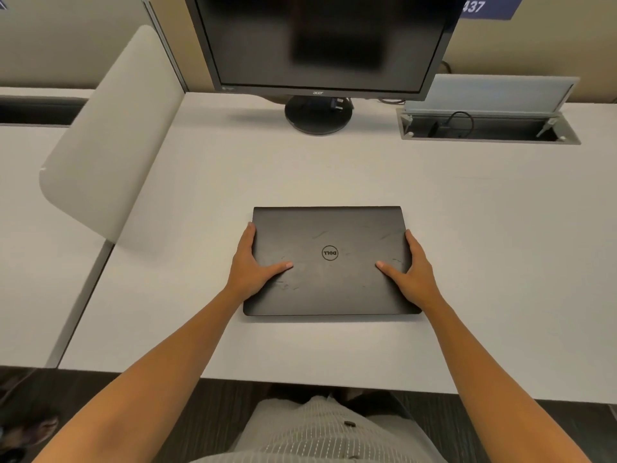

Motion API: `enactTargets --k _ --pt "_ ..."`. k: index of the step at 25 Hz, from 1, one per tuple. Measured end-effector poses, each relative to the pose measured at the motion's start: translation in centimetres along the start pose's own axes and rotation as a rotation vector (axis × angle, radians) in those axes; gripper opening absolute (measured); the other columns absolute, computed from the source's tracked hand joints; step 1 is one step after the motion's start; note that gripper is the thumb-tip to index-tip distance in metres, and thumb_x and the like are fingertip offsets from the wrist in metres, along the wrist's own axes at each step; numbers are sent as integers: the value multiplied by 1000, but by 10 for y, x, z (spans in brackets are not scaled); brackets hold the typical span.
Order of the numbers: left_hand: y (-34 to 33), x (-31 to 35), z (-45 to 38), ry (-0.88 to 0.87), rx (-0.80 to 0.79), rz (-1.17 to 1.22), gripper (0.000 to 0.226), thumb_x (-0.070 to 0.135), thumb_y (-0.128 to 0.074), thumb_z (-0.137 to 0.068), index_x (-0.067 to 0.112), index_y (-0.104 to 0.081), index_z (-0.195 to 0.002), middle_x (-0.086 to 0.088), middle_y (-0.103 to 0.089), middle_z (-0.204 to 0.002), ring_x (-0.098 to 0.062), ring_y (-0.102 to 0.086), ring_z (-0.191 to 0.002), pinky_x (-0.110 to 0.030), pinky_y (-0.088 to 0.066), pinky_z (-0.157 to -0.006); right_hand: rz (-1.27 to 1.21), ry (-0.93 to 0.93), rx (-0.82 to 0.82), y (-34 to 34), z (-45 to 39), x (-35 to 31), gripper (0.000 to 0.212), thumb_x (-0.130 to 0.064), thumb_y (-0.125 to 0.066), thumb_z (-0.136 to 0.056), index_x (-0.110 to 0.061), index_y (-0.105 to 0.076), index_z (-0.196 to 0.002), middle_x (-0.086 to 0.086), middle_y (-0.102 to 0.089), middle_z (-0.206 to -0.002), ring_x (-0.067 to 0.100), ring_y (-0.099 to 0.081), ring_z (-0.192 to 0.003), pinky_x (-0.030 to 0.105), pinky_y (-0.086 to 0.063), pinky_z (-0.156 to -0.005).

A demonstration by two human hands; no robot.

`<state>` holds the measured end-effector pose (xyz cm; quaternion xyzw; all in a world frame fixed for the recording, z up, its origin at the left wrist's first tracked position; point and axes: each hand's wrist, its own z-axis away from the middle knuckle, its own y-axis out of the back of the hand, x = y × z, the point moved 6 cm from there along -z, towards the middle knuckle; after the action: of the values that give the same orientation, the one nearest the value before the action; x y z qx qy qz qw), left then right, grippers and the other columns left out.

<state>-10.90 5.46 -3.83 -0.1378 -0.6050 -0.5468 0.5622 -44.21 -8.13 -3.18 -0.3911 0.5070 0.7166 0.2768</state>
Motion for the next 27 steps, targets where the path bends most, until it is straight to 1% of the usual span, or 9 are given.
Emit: enactTargets --k 5,10,13,21,27 --pt "-5 0 15 -6 -6 3 126 42 -94 -63 22 -17 -161 9 -23 -166 -12 -26 -151 -36 -26 -124 -7 -4 30 6 16 10 95 -35 -78 -82 -22 -21 -157 -4 -32 -159 19 -34 -143 25 -29 -106" --pt "-9 -3 25 -18 -20 4 125 42 -95 -63 23 -18 -161 10 -24 -165 -11 -27 -150 -35 -26 -123 13 -21 42 8 31 20 96 -38 -77 -81 -23 -20 -157 -4 -29 -160 20 -33 -144 27 -29 -109" --pt "-9 -3 27 -22 -26 -8 125 43 -94 -63 24 -19 -161 10 -24 -165 -11 -27 -150 -35 -27 -123 8 -20 50 7 38 21 94 -35 -76 -83 -22 -19 -157 -3 -28 -161 19 -32 -145 25 -28 -108" --pt "-9 -1 29 -26 -26 -12 124 43 -94 -63 23 -19 -161 10 -25 -165 -11 -28 -150 -32 -26 -122 14 2 41 6 40 20 92 -36 -73 -85 -21 -18 -157 -3 -27 -162 19 -30 -146 25 -26 -109" --pt "-10 -1 28 -25 -14 -7 123 41 -94 -65 22 -20 -160 9 -25 -165 -11 -27 -150 -32 -26 -122 6 -8 42 7 38 21 92 -34 -75 -84 -21 -20 -157 -3 -27 -162 20 -31 -145 25 -27 -109"
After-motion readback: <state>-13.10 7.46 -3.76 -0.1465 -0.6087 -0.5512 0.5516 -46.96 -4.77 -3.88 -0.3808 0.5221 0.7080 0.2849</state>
